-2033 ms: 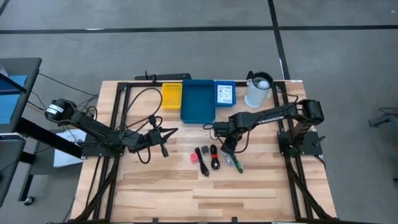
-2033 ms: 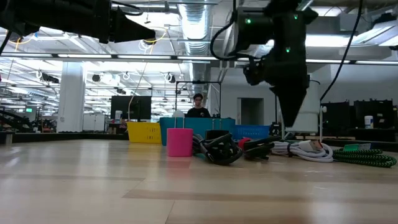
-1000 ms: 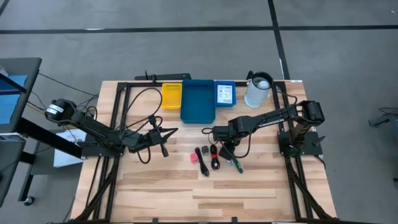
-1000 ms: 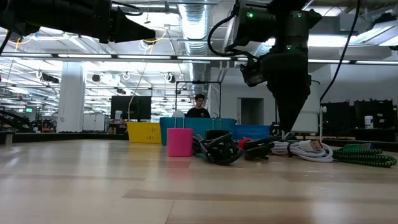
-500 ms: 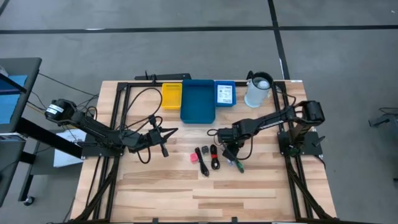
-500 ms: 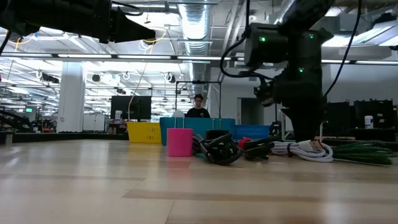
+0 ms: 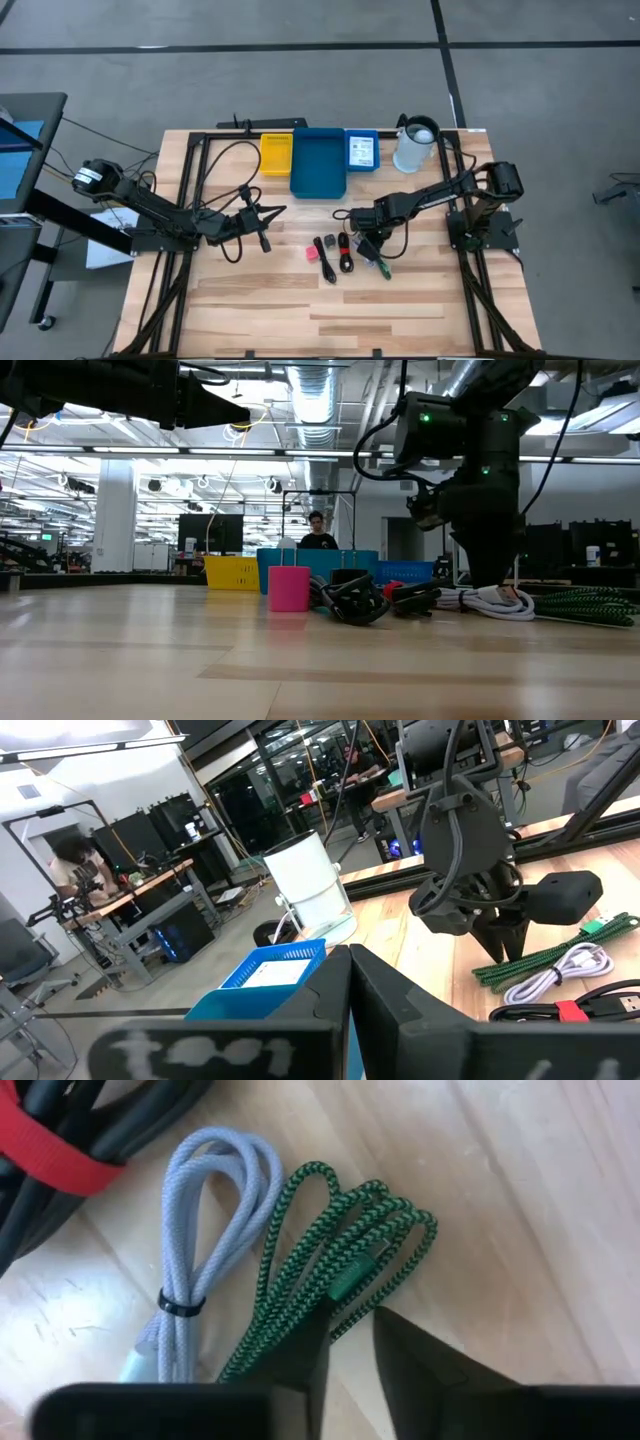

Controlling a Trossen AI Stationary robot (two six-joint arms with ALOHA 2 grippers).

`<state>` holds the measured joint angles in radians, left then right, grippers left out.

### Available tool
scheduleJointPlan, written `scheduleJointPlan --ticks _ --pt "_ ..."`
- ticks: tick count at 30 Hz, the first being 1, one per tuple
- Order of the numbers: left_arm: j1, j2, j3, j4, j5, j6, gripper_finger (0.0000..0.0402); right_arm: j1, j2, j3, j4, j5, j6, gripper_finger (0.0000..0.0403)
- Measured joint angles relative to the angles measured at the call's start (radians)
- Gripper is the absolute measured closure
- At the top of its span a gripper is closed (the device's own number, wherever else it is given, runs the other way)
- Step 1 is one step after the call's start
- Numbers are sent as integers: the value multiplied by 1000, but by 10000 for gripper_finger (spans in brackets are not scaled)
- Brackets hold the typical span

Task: Pick and place items into bin
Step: Put the green charger cable into the dark blue bin

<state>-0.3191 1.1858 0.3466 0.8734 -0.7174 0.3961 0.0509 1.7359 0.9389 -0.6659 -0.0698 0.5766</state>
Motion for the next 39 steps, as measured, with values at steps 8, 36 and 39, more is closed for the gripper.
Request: scheduleJointPlan --ticks 8,36,39 --pt "0 0 0 0 0 0 401 -3 1 0 -7 19 0 393" --pt "0 0 0 0 0 0 401 53 5 185 -231 68 -73 386" --pt "0 0 0 0 0 0 401 72 5 185 -231 67 -89 366"
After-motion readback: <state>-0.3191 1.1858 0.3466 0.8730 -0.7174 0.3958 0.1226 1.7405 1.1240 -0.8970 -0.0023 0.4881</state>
